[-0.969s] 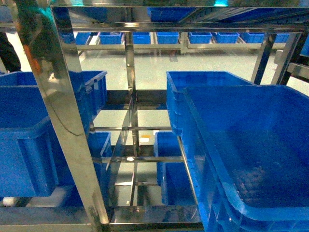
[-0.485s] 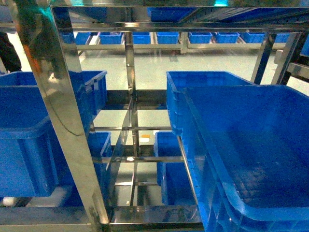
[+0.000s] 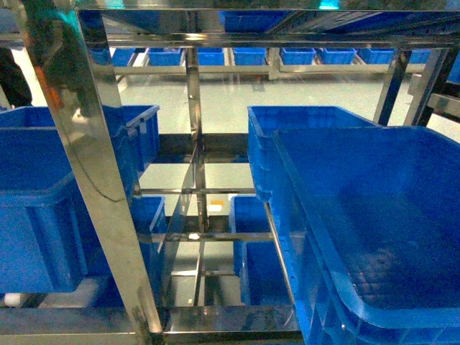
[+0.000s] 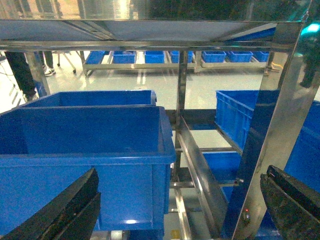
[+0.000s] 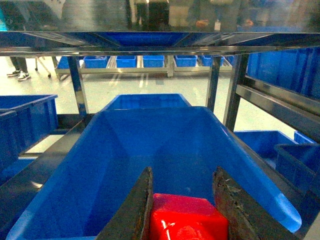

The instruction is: Pick red block from blue box to shelf

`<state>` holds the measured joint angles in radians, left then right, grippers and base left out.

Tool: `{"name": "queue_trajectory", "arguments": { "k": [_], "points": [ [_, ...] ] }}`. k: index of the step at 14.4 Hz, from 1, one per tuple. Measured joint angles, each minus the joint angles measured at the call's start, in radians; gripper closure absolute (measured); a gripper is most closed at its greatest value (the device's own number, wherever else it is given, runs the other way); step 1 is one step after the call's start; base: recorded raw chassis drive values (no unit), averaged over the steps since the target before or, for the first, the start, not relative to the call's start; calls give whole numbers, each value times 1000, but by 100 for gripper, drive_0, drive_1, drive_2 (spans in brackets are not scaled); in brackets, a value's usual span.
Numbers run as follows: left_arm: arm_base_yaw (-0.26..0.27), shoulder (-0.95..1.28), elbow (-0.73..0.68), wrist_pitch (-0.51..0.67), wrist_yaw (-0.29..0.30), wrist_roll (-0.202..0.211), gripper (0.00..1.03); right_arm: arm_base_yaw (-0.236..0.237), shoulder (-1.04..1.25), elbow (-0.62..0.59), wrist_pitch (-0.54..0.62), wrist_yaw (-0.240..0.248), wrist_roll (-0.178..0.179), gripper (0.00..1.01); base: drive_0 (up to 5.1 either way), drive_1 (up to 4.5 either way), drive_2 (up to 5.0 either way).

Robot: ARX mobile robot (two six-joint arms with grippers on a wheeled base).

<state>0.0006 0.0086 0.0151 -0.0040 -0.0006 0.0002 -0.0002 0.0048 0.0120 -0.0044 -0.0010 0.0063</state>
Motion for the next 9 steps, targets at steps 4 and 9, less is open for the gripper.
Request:
{"name": "queue_trajectory", "arguments": {
  "k": [4, 9],
  "points": [
    [0, 0, 0, 0, 0, 0, 5, 0, 0, 0, 0, 0, 0, 72, 0, 0, 0],
    [0, 0, 0, 0, 0, 0, 5, 0, 0, 0, 0, 0, 0, 72, 0, 0, 0]
  ]
}}
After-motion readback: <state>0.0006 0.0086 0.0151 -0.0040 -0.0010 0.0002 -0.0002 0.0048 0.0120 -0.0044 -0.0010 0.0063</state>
